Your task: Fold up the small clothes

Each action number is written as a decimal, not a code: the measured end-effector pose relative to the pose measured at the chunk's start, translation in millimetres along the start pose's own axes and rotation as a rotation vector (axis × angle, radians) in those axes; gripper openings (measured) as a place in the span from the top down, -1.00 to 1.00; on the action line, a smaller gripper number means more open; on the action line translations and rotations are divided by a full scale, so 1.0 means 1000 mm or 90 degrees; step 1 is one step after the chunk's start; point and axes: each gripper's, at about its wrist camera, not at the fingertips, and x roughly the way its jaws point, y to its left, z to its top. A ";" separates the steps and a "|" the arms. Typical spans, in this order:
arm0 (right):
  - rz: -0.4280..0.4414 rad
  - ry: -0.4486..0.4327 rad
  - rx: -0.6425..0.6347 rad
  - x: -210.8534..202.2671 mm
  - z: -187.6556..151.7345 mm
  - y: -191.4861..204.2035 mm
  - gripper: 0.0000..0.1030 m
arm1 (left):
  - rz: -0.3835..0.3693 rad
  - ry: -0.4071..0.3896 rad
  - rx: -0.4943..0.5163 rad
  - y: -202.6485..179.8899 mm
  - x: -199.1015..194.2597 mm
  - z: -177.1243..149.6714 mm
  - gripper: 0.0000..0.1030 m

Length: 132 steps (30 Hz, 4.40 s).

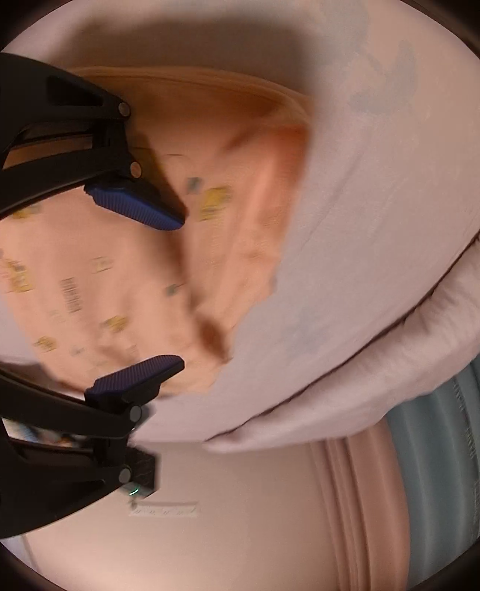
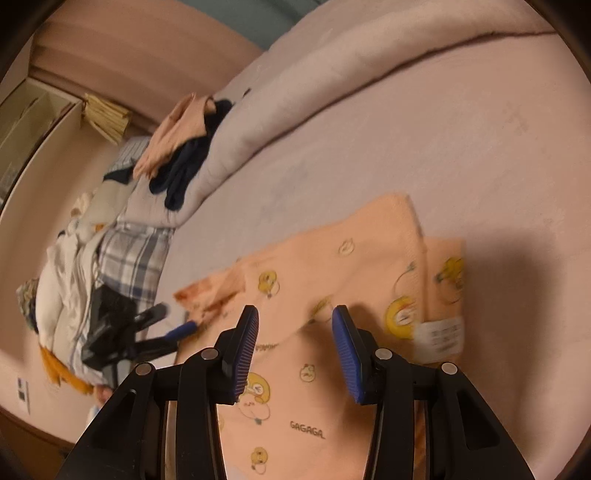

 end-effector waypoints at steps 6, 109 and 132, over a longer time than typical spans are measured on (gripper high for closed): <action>-0.022 -0.024 0.008 -0.012 -0.003 -0.006 0.13 | -0.049 -0.149 -0.110 0.012 -0.028 0.035 -0.35; -0.144 0.024 -0.202 -0.029 -0.151 0.086 -0.73 | -0.077 0.012 0.044 0.043 -0.047 -0.029 -0.96; -0.239 0.034 -0.190 0.138 -0.013 0.116 0.69 | 0.108 -0.019 0.080 0.043 -0.047 -0.028 0.64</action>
